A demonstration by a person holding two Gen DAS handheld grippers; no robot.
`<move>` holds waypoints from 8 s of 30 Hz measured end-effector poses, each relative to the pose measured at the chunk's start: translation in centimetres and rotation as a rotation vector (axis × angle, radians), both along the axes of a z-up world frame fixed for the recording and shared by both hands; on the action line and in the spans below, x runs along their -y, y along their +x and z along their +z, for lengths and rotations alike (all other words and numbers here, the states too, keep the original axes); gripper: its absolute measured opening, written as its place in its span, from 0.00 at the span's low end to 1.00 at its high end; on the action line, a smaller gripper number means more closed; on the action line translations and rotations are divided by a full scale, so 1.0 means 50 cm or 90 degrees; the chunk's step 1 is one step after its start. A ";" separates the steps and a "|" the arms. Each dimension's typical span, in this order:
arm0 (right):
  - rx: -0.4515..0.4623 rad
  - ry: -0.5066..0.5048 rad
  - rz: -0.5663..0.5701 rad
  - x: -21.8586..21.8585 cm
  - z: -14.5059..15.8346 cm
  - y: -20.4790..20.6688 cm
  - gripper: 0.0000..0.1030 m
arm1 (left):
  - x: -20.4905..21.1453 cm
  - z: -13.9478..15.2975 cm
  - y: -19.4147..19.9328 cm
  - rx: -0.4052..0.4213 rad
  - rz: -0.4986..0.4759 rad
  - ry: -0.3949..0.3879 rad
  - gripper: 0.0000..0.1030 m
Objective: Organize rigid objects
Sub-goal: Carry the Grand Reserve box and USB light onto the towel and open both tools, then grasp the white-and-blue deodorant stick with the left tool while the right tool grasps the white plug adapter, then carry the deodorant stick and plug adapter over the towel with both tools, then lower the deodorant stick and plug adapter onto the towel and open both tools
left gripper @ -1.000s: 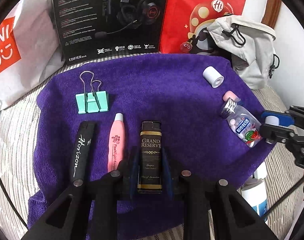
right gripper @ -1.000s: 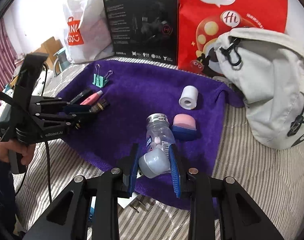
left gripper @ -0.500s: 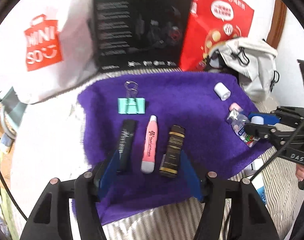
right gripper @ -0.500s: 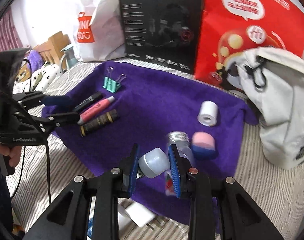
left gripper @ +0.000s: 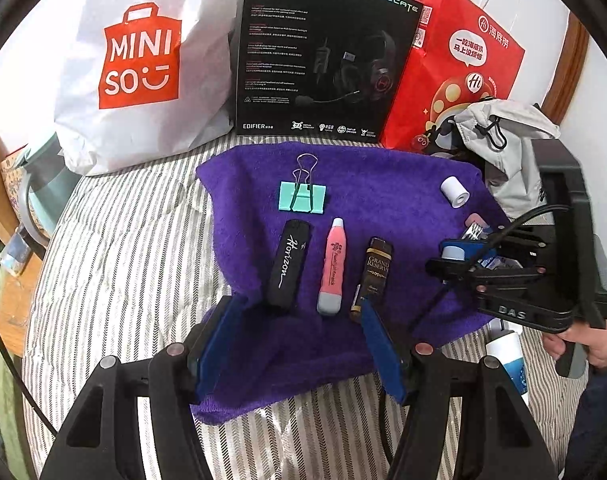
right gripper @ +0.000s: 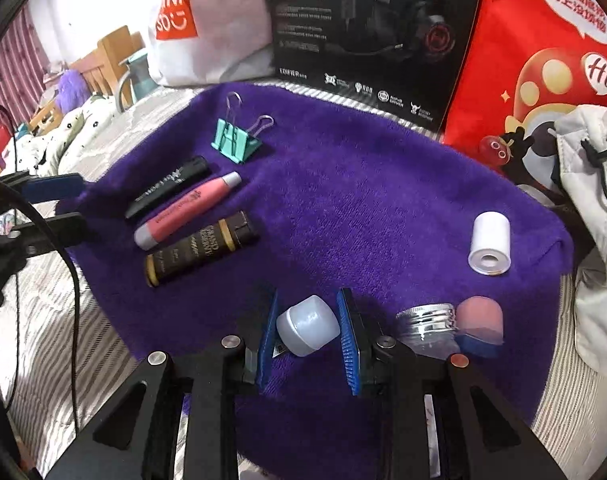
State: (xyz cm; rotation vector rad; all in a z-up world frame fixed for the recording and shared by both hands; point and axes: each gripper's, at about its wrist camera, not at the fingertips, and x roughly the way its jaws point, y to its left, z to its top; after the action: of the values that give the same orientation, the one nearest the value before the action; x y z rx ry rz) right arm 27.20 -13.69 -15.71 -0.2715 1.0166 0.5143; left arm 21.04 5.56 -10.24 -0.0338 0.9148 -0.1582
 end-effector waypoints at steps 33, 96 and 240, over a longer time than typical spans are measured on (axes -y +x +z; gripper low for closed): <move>0.005 0.057 -0.080 0.136 0.082 -0.158 0.53 | 0.025 0.047 -0.130 0.032 -0.011 0.030 0.61; -0.024 0.137 -0.239 0.167 0.004 -0.213 0.57 | 0.148 -0.101 -0.180 -0.061 -0.063 0.051 0.33; 0.040 0.087 -0.011 0.125 0.065 -0.056 0.45 | 0.133 -0.006 0.056 -0.024 -0.095 0.025 0.71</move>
State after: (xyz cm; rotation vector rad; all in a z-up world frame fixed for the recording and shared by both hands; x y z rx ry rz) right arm 24.41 -19.92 -12.46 -0.1557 0.9174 0.5533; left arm 23.84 -1.09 -10.52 0.0679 0.9575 -0.2784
